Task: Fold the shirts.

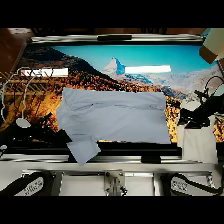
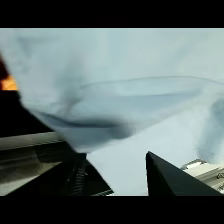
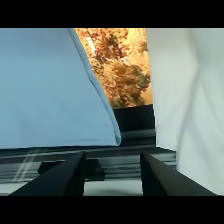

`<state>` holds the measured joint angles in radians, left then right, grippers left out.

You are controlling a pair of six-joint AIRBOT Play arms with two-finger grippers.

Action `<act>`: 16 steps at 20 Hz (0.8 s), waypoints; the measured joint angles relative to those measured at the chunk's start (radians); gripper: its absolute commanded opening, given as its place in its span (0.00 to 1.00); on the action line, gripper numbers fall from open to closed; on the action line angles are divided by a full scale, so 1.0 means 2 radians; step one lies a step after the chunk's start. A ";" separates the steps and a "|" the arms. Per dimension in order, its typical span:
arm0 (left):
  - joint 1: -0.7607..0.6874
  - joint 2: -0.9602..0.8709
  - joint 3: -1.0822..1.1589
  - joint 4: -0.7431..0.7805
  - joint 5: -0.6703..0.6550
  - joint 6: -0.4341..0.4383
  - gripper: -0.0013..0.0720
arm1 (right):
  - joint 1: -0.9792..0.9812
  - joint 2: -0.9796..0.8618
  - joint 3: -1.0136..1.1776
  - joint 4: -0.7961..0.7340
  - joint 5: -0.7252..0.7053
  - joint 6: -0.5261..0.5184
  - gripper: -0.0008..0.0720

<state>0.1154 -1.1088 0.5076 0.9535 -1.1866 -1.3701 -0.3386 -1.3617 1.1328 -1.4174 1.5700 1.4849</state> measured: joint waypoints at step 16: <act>-0.031 0.024 -0.003 -0.008 0.025 -0.015 0.06 | 0.000 0.001 -0.144 0.034 -0.076 -0.027 0.64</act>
<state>0.0536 -1.0603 0.5018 0.9382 -1.1362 -1.3994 -0.3386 -1.3605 0.8455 -1.3491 1.4185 1.4315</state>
